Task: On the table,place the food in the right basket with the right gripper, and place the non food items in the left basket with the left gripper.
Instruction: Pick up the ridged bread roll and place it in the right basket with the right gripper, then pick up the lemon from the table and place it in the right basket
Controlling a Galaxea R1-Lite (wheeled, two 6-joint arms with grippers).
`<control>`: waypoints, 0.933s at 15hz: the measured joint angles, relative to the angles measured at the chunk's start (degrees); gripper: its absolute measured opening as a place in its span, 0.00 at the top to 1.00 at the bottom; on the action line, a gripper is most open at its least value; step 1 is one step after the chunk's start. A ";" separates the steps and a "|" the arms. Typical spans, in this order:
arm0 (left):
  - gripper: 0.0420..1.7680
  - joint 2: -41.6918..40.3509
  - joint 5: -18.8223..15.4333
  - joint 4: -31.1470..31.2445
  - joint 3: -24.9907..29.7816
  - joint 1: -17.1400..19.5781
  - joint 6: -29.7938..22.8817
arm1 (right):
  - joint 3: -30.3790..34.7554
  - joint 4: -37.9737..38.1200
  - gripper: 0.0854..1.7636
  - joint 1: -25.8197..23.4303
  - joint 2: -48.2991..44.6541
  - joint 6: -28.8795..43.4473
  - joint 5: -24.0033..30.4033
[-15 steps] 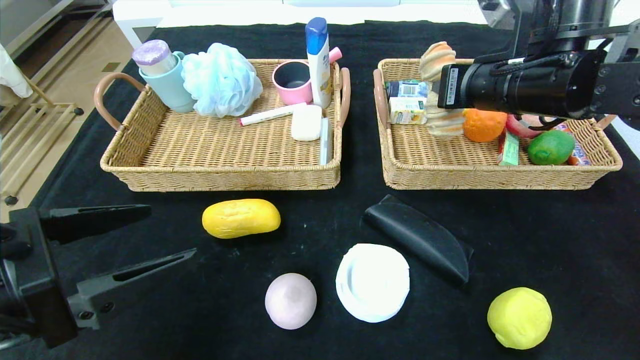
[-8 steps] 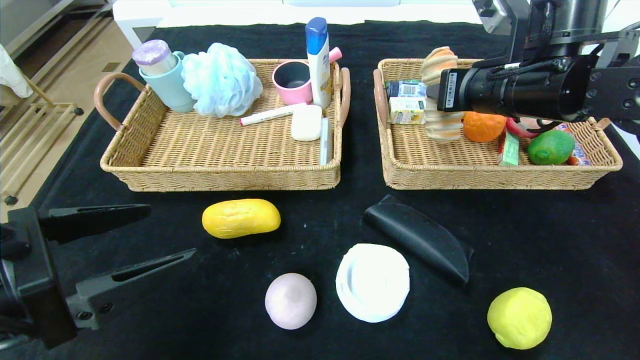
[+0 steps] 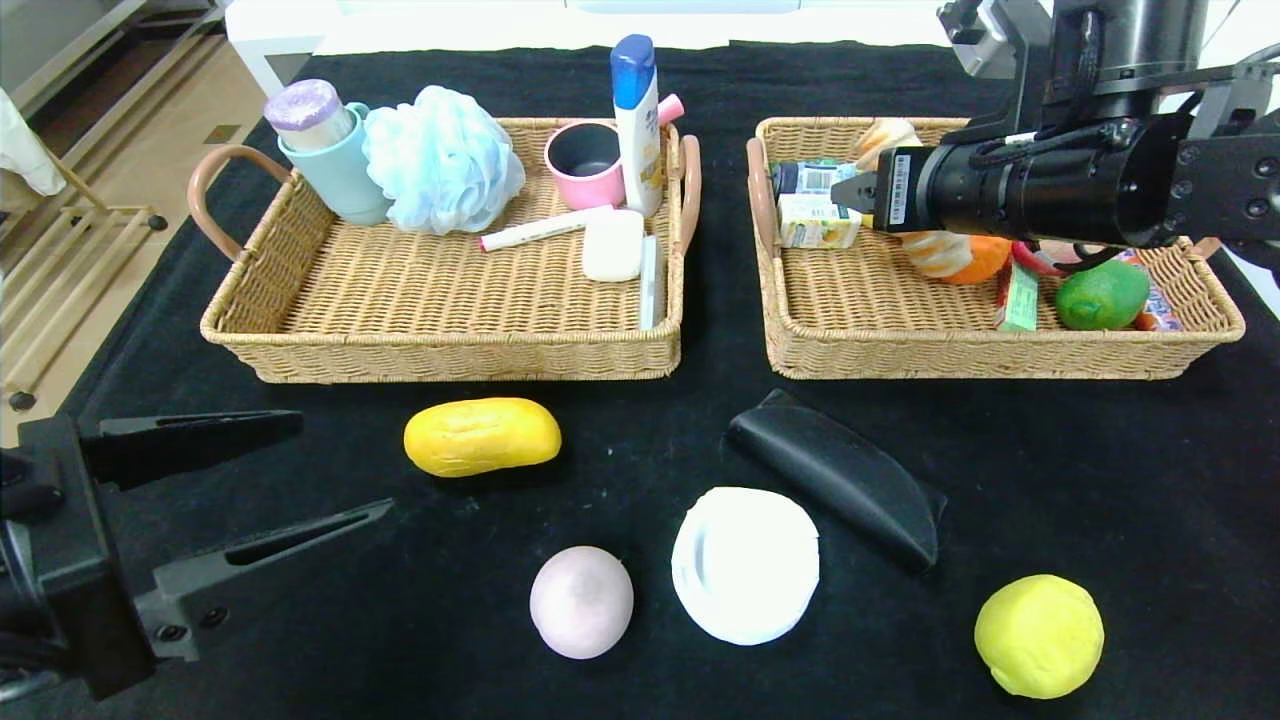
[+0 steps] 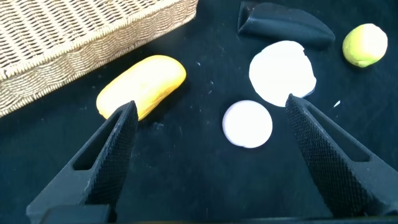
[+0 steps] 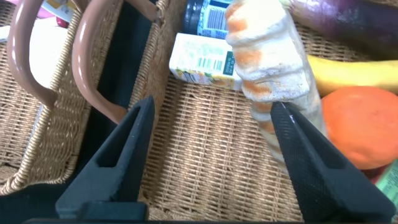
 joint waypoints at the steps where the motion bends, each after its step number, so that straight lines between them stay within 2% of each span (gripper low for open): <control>1: 0.03 -0.04 0.00 -0.01 0.00 0.02 -0.02 | -0.06 0.76 0.20 0.00 -0.28 -0.05 -0.09; 10: 0.03 -0.04 -0.02 -0.01 0.09 0.00 0.33 | -0.20 6.75 0.09 0.33 -2.05 -0.27 -0.26; 14: 0.03 0.11 -0.02 -0.01 0.11 -0.05 0.35 | -3.29 13.87 0.06 0.33 -2.05 -0.27 -0.04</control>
